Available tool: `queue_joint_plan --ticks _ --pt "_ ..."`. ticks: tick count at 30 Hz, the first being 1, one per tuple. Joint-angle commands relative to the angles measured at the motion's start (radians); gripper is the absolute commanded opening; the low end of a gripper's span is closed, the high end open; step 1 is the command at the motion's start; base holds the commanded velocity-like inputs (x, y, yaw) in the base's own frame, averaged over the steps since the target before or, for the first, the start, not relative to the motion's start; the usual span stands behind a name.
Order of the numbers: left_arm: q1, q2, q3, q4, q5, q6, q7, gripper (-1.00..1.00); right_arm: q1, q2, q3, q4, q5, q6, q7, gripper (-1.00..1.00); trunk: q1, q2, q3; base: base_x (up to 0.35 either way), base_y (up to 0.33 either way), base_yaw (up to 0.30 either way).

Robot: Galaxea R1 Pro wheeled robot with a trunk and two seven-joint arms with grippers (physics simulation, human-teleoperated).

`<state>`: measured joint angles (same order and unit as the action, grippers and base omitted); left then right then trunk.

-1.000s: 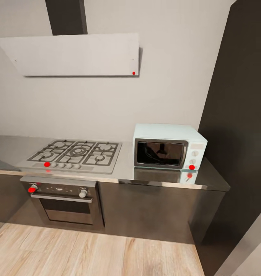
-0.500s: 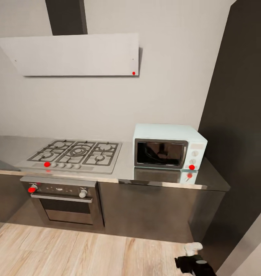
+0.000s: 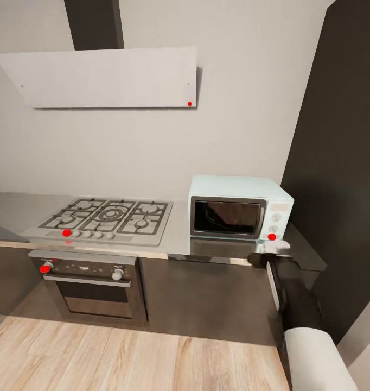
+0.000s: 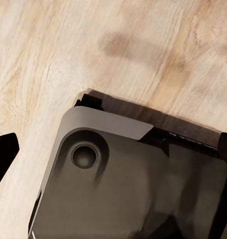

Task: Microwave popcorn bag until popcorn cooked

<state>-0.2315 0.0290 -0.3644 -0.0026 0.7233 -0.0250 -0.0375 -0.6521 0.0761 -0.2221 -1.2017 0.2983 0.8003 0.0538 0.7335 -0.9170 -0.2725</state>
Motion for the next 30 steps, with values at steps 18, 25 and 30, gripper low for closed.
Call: queue_joint_plan --ticks 18,25,30 --pt "-0.001 0.001 -0.008 0.001 0.01 -0.003 -0.004 1.0 -0.149 -0.176 -0.181 0.376 -0.038 -0.445 -0.008 1.0 0.0 -0.001 -0.001 0.0 0.0 0.0" --pt "-0.001 0.002 -0.01 0.001 0.008 -0.001 -0.012 1.0 -0.149 -0.189 -0.197 0.391 -0.084 -0.538 0.001 1.0 0.0 -0.001 -0.001 0.0 0.0 0.0" --pt "-0.001 0.002 -0.01 0.0 0.008 -0.003 -0.013 1.0 -0.149 -0.183 -0.192 0.394 -0.085 -0.514 0.003 1.0 0.0 -0.001 -0.001 0.0 0.0 0.0"
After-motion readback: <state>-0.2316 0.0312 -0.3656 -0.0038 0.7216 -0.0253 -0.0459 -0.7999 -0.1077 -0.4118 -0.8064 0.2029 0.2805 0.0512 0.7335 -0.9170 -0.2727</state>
